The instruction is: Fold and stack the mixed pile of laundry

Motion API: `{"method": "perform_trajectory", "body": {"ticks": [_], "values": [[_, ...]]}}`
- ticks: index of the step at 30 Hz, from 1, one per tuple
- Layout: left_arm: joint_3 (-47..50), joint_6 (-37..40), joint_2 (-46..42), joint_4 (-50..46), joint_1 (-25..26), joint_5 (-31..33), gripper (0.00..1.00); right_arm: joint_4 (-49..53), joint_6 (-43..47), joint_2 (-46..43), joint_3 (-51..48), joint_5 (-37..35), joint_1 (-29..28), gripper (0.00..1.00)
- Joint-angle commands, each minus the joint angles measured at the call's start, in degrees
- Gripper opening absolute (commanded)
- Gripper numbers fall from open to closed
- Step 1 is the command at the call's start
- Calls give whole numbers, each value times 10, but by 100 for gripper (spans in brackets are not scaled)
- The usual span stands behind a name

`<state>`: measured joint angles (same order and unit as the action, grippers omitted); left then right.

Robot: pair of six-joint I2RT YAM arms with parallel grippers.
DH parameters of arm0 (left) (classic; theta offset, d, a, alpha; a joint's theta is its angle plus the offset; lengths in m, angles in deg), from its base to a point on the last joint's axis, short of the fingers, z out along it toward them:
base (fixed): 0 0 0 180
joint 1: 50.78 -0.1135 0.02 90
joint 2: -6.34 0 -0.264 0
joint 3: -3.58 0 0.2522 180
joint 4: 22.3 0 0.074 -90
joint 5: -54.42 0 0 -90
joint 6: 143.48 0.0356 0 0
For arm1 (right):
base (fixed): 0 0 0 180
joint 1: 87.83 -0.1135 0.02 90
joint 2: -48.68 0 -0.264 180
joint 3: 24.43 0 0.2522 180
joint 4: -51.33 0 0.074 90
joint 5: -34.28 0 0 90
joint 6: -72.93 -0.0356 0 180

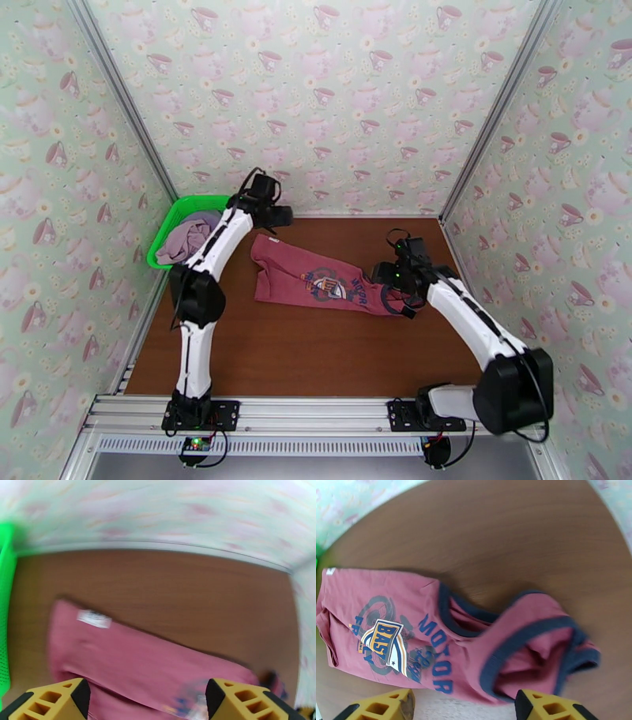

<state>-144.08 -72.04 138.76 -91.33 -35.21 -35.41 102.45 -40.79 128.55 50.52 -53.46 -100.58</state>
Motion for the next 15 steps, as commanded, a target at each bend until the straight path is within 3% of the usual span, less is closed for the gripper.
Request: {"method": "perform_trajectory", "body": {"ticks": [1, 4, 8, 15], "values": [[-88, -17, 86, -62, -17, -44, 78, -27, 1, 16, 23, 32, -6, 70], [-154, -29, 152, -79, -41, -53, 76, -31, -1, 28, 18, 29, -8, 70], [-140, -30, 174, -56, -56, -38, 76, -33, -1, 38, 6, 21, -8, 69], [-102, -12, 199, -12, -60, -1, 91, -40, -4, 56, 0, 28, -8, 67]]}}
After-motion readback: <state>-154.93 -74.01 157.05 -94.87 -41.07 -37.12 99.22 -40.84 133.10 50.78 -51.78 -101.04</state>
